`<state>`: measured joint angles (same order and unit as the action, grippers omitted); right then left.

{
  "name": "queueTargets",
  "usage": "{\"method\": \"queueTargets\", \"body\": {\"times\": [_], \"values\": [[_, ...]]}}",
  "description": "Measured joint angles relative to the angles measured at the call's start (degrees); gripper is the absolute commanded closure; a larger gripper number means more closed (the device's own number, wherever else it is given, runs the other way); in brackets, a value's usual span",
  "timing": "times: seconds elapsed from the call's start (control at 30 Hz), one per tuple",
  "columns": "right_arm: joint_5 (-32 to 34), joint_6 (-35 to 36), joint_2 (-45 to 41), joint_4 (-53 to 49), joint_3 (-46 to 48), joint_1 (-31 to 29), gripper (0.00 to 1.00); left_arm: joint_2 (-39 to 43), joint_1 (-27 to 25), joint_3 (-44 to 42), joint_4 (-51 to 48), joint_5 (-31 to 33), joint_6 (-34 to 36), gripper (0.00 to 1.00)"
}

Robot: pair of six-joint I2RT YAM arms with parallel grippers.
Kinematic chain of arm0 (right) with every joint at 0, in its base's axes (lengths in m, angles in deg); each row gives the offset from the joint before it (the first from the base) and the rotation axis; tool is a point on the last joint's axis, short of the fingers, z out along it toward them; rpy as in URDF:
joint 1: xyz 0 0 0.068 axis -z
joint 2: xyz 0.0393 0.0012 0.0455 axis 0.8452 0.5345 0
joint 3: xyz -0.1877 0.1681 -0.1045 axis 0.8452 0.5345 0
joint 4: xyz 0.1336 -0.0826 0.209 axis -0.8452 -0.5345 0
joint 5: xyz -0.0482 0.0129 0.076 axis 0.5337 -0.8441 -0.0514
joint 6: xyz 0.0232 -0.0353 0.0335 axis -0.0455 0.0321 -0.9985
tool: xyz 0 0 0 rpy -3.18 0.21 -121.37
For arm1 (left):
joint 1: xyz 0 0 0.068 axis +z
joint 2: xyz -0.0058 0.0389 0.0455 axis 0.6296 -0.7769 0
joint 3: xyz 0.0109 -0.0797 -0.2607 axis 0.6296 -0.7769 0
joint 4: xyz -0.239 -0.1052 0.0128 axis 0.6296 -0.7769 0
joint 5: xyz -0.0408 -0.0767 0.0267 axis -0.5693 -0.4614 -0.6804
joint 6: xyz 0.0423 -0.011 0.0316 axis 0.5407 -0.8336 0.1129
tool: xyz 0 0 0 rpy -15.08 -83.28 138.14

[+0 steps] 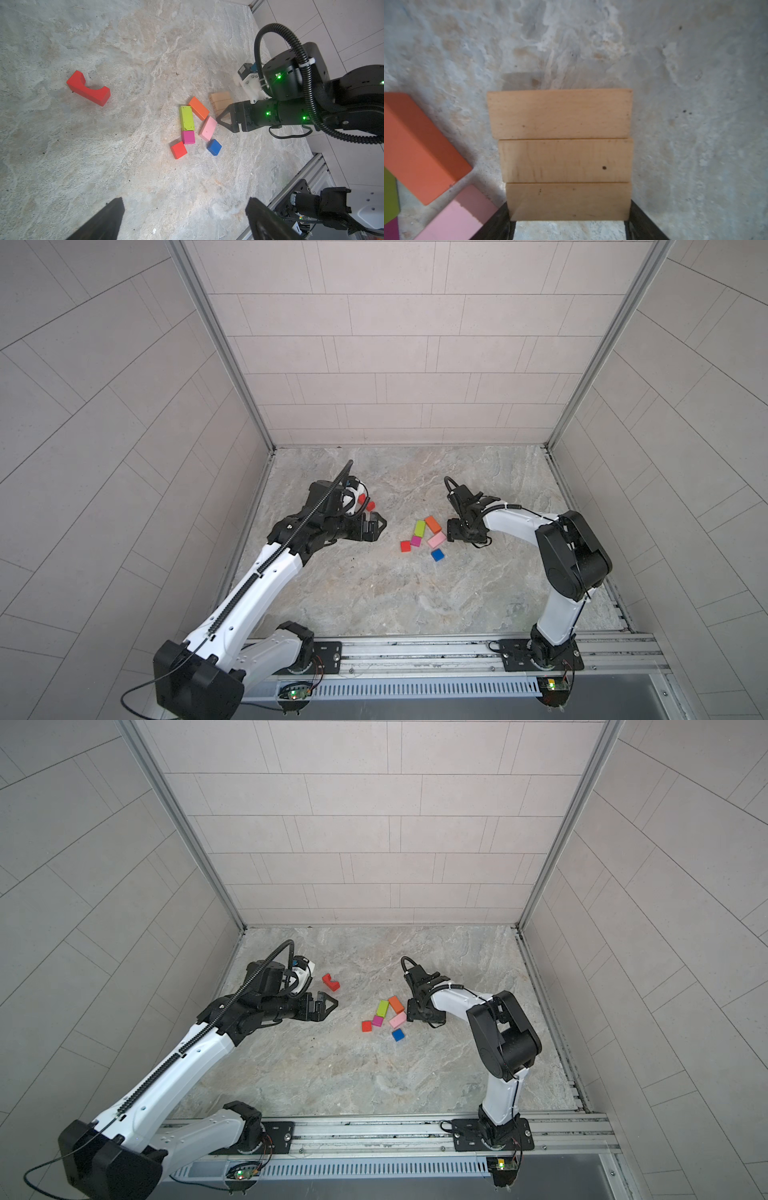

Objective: Build the wood block tower
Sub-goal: 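Hold the three planks pressed together side by side with the right gripper, then open and raise the right gripper while the left arm moves toward the blocks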

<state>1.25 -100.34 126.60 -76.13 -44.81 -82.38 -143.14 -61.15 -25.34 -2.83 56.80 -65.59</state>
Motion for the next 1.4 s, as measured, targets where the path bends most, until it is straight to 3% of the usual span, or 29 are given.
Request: {"method": "queueTargets", "body": {"times": [0.9, 1.4], "values": [[-0.3, 0.2, 0.0, 0.0, 0.0, 0.0, 0.18, 0.0, 0.0, 0.0, 0.0, 0.1, 0.0, 0.02], [-0.3, 0.5, -0.1, -0.2, 0.0, 0.0, 0.05, 0.0, 0.0, 0.0, 0.0, 0.0, 0.0, 0.02]]}}
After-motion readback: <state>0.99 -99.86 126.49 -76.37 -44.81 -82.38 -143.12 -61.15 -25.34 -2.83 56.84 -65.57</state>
